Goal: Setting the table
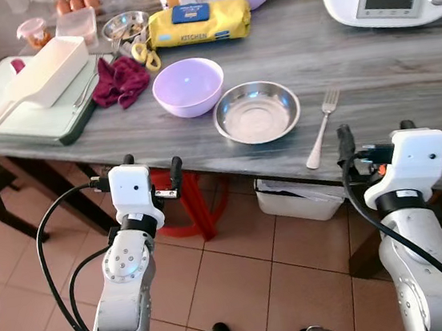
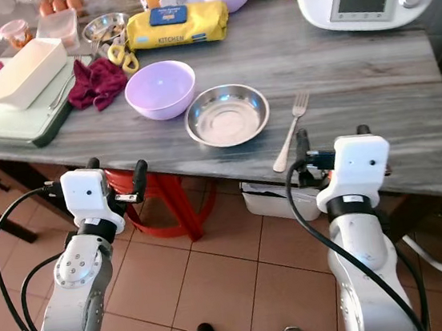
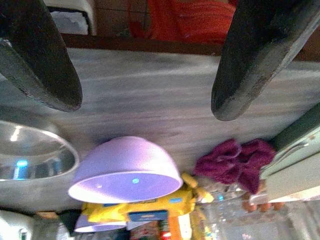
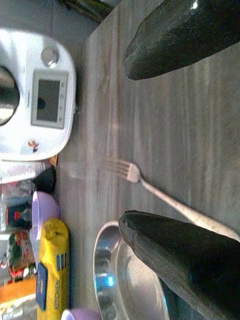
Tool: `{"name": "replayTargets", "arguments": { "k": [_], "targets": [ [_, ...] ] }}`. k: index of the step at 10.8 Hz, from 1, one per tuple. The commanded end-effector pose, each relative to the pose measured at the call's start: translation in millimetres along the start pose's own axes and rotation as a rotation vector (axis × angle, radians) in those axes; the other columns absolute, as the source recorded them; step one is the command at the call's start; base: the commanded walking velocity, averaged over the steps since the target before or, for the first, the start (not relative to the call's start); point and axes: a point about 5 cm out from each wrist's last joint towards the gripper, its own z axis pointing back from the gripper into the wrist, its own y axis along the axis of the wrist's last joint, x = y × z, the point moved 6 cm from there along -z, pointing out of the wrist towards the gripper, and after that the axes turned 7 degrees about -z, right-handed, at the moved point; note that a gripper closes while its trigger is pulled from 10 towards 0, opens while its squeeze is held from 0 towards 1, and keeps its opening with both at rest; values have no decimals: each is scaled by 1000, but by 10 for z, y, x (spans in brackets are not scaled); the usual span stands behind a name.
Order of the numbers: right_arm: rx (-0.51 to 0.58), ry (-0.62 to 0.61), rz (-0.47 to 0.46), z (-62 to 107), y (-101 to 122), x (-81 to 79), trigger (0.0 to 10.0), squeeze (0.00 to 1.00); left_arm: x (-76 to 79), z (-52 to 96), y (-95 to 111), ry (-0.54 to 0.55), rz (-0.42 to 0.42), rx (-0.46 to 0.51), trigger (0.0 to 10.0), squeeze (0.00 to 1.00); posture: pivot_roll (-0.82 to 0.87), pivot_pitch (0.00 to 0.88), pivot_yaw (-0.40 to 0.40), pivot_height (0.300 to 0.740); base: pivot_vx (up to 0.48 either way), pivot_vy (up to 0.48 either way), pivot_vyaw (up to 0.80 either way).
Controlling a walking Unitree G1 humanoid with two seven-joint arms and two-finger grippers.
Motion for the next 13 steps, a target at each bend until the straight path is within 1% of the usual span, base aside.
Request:
{"name": "replayTargets", "arguments": {
  "k": [1, 4, 5, 9, 13],
  "targets": [
    [-14, -2, -8, 6, -25, -6, 10000, 0, 2, 3, -38, 2, -22, -17, 10000, 0, -151, 166, 100, 740, 0, 0, -800],
    [-18, 1, -6, 3, -33, -15, 10000, 0, 4, -2, -55, 7, -68, -22, 10000, 0, -154, 169, 102, 740, 0, 0, -800],
    [-18, 2, -5, 4, -32, -16, 10000, 0, 21, 3, -63, -6, -60, -26, 10000, 0, -154, 170, 103, 740, 0, 0, 0],
    [-25, 8, -6, 15, -49, -25, 10000, 0, 43, 14, -52, -2, -91, -25, 10000, 0, -153, 175, 103, 740, 0, 0, 0],
    [-24, 8, -5, 4, -46, -21, 10000, 0, 43, 15, -63, -1, -91, -32, 10000, 0, -155, 178, 103, 740, 0, 0, 0]
  ]
}}
